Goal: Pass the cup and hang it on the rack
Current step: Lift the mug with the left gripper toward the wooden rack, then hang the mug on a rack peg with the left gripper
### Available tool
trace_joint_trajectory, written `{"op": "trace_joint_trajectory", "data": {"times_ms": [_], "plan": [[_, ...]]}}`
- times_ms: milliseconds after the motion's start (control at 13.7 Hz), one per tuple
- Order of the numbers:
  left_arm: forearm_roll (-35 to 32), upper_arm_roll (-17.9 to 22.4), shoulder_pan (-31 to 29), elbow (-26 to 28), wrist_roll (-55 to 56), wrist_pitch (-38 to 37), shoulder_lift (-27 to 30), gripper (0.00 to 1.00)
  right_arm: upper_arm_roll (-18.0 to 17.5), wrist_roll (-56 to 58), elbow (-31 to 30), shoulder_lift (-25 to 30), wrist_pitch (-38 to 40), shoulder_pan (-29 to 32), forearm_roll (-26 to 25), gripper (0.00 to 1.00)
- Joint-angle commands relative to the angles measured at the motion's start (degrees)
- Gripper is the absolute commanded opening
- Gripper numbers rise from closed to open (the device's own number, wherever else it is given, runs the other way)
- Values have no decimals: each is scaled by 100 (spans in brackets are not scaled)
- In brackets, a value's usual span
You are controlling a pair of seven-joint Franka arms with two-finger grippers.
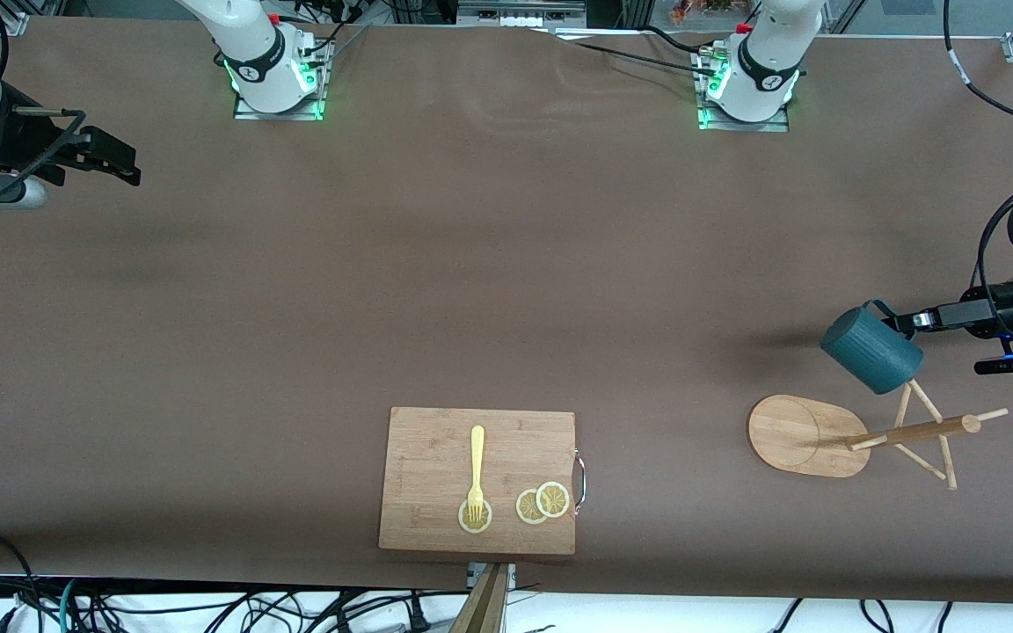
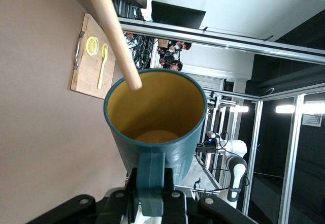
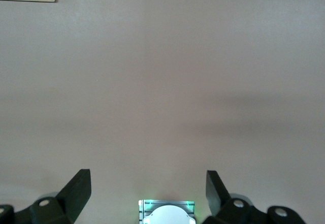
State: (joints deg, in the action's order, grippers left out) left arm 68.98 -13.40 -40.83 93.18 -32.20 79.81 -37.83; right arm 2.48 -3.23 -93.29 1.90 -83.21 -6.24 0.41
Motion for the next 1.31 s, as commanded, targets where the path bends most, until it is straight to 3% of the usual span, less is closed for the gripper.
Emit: {"op": "trace_joint_trajectory", "data": {"times_ms": [0, 218, 874, 946, 1019, 1092, 1238], "plan": [[133, -66, -126, -494, 161, -221, -408, 0, -20, 129, -84, 74, -38, 70, 109, 100], [212, -75, -197, -520, 170, -221, -540, 0, -20, 129, -84, 74, -38, 53, 109, 100], [405, -75, -434, -1302, 354, -501, -1437, 5, -20, 129, -84, 74, -38, 70, 109, 100], [405, -75, -443, -1311, 354, -502, -1446, 19, -20, 129, -84, 74, -38, 70, 109, 100], [405, -75, -443, -1320, 354, -502, -1446, 41, -20, 129, -84, 74, -38, 53, 109, 100], [405, -75, -443, -1320, 328, -502, -1490, 99, -20, 129, -84, 74, -38, 53, 109, 100], [353, -75, -504, -1390, 319, -572, -1508, 100, -20, 129, -84, 74, -38, 53, 109, 100]]}}
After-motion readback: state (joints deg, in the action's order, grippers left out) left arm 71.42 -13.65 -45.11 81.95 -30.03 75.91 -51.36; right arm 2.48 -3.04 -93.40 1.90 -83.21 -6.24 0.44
